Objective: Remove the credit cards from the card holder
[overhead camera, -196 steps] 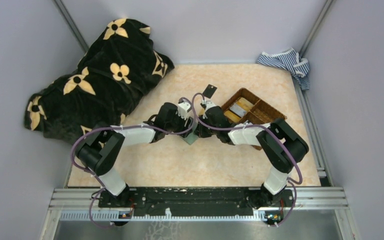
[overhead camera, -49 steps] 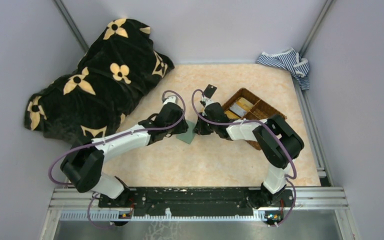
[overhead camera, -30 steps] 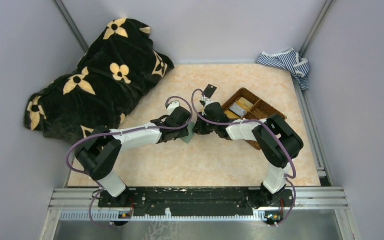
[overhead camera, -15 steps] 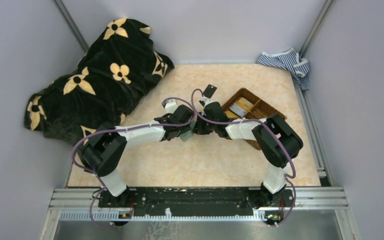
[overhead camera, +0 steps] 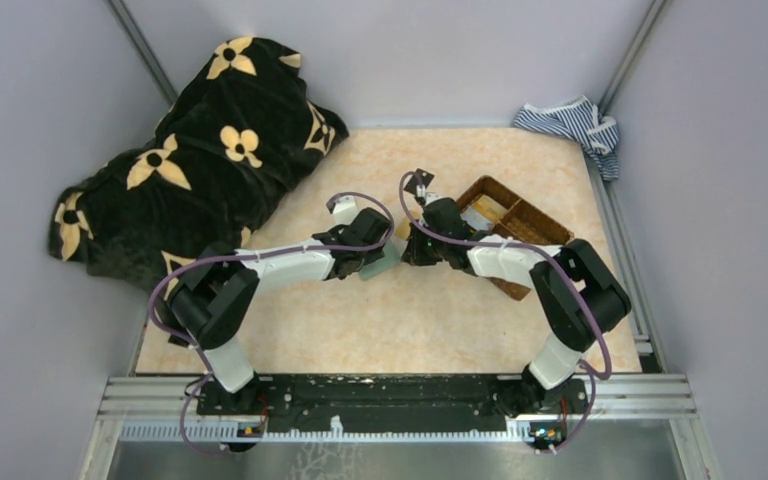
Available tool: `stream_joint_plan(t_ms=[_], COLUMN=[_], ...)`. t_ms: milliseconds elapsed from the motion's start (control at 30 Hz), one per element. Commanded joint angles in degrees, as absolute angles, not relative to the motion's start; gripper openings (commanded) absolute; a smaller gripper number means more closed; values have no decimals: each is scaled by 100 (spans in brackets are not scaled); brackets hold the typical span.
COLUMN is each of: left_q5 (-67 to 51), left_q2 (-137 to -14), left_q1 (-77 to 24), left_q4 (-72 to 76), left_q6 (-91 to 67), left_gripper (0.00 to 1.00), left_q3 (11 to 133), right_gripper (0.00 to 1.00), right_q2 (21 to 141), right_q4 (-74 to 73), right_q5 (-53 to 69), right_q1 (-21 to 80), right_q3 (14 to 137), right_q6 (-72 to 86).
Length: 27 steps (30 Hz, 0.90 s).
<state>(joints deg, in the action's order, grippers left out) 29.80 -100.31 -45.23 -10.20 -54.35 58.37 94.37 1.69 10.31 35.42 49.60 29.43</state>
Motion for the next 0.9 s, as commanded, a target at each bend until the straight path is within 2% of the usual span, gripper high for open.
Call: stream_joint_plan(t_ms=[0,200,367,867], left_q5=[3110,3067,3022,3154], left_q2=[-10181,-10132,-10052,-10169], left_q1=[-4465,-4465,-4473,-4549], left_q4=[-1296,-1248,-1235,-1887], left_q6=[-5468,-5299,-5205,-5083], left_gripper=[51,49,49,51], left_q3=[5641,5563,5501,6088], right_gripper=[0,0,0,0], right_q2=[9405,9956,10171,9923], right_q4=[199,277,449,408], right_q5=[830,417,622,397], right_q1=[3353,3303,3302,3776], right_q3=[5180,5337,5292,5235], right_q6=[2812,2719,2727,2739])
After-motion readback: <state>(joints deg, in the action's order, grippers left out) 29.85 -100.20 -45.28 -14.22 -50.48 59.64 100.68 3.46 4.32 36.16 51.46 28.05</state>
